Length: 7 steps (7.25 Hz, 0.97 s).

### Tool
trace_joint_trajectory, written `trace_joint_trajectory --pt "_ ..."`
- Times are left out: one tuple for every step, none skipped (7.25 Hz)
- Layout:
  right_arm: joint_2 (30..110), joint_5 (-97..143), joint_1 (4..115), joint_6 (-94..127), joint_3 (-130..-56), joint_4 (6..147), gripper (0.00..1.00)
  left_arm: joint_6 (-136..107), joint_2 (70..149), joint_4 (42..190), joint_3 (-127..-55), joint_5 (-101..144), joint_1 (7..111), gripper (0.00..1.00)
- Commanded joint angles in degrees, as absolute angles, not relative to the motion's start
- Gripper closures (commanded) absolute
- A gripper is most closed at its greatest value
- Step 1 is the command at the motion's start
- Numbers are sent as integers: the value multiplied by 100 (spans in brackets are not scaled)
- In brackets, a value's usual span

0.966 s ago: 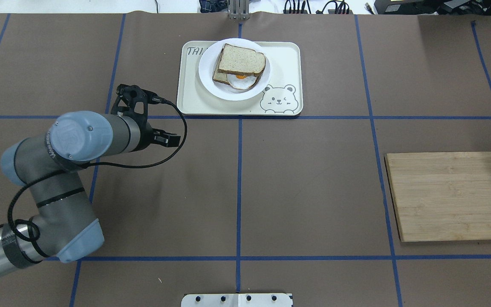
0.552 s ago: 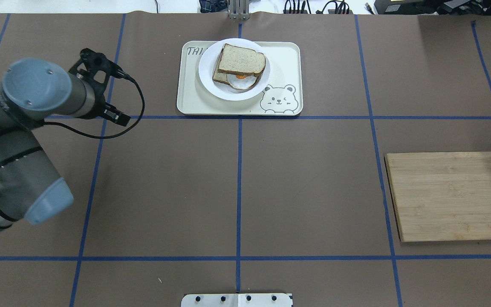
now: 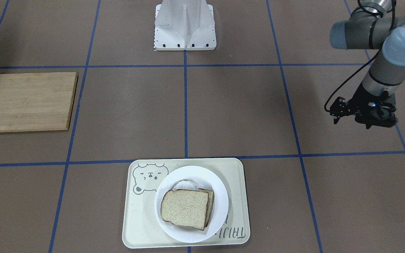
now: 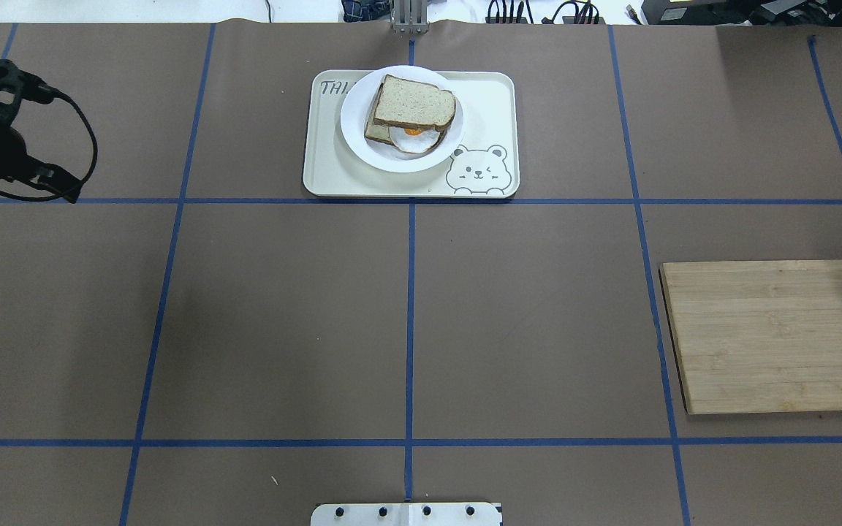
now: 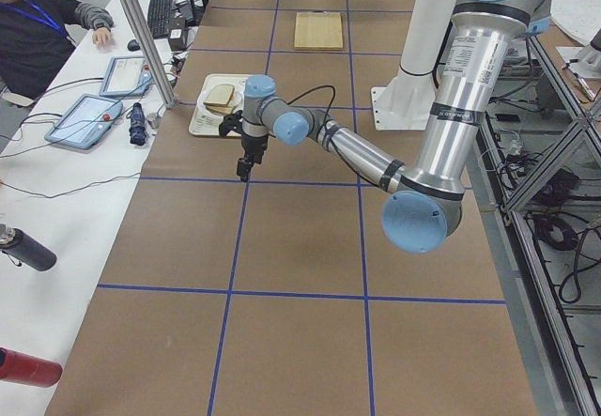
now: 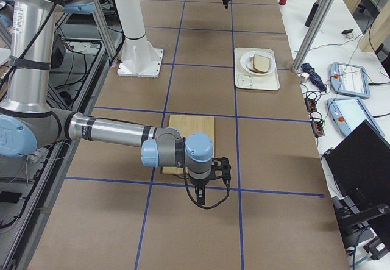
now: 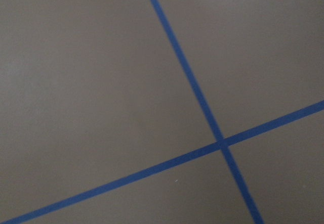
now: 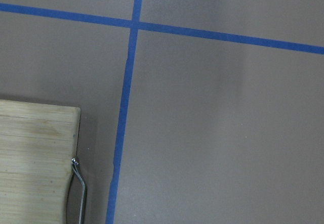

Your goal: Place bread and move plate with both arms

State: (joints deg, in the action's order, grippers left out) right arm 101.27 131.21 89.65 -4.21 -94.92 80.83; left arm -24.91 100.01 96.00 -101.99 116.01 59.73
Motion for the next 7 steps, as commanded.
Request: trace_joint_trajectory --pt "10134 13131 8965 -422 -9501 8077 0 -1634 9582 9537 -10081 11811 6598 2" --pt "10134 13131 8965 -413 -9492 8077 0 -608 9371 9536 -9994 12195 7131 2" --pt "10134 13131 8965 -413 -9492 8086 0 -189 8995 9588 -9871 12599 7406 2" --pt "10125 13131 8965 -413 -9492 8086 0 -150 8652 9737 -9870 12690 7896 2" --pt "10134 13131 8965 -413 -9492 8086 0 -141 8579 9747 -9809 13187 8267 2" --pt "10134 13131 8965 -413 -9501 8086 0 -45 8291 9747 -9861 13601 8566 2" --pt "10134 13131 8965 -413 -9501 8077 0 600 8227 9677 -9809 13562 8726 2"
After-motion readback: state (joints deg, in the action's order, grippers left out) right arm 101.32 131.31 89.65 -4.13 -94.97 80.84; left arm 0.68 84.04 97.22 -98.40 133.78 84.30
